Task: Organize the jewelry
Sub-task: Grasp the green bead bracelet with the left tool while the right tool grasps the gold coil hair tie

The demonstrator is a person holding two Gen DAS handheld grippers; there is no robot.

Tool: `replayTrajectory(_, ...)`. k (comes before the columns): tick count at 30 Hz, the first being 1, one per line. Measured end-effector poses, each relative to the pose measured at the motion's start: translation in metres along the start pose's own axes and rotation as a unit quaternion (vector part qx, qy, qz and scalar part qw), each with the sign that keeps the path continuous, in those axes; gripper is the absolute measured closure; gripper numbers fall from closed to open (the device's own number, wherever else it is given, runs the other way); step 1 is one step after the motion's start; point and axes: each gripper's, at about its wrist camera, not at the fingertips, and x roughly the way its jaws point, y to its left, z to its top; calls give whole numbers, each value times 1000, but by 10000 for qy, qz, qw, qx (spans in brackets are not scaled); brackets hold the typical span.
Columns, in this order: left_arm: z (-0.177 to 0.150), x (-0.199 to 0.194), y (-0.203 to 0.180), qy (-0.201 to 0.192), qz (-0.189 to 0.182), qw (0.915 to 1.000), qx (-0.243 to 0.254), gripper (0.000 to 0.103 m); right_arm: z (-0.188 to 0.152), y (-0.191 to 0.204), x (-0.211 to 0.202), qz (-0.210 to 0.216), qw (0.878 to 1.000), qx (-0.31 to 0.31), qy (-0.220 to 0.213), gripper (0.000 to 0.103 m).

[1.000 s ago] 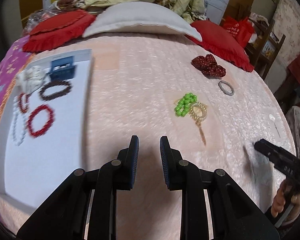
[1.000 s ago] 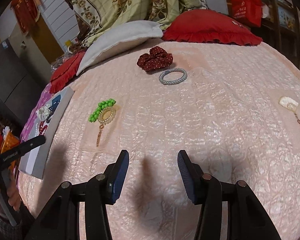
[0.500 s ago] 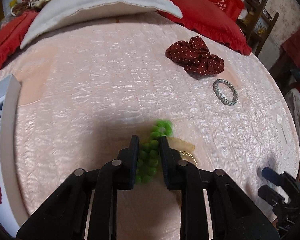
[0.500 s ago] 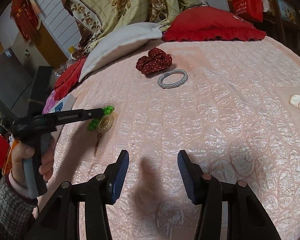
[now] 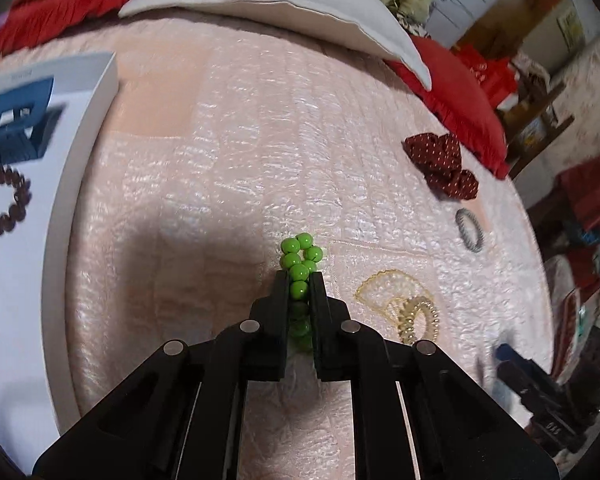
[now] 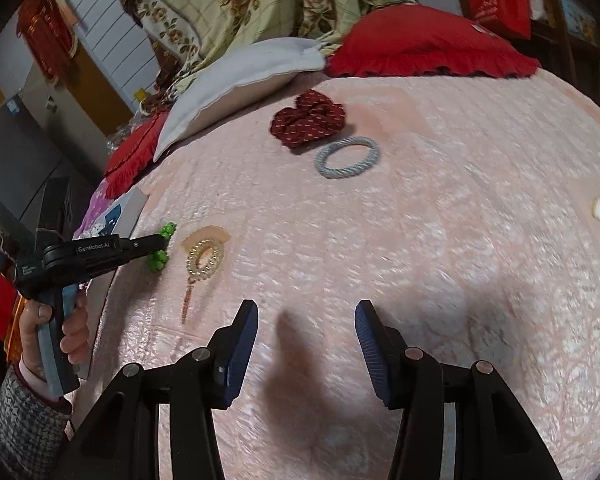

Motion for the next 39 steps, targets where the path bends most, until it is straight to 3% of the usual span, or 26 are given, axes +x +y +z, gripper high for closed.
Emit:
replayTrajectory(9,-4,-5,19,119,-604,9968,-518,95,20,61,42,73,9960,-869,206,55)
replayTrajectory(16,-9,-14,34,17,-986,9923,-751,95,26,87,73,-261,9901,-1343,304,61)
replayTrajectory(21,-8,-5,24,47,-908,9943,-551,95,27,91,80,-313,9896,-1385,251,67)
replayTrajectory(25,-3,-2,16,73,-738,9963,-438,95,30,93,82,-110,9908,-1317,292,84)
replayTrajectory(27,-5,-6,12,48,-628,9974,-360,95,31,95,82,-58,9904,-1342,313,88)
replayTrajectory(29,-7,-15,7,-50,-541,9982,-253,95,31,96,80,94,9910,-1282,367,103)
replayTrajectory(36,-17,-70,-13,-549,-285,9976,306,95,33,107,56,225,9918,-1248,159,103)
replayTrajectory(39,-23,-88,-12,-665,-282,9967,378,95,32,110,53,73,9907,-1358,71,103)
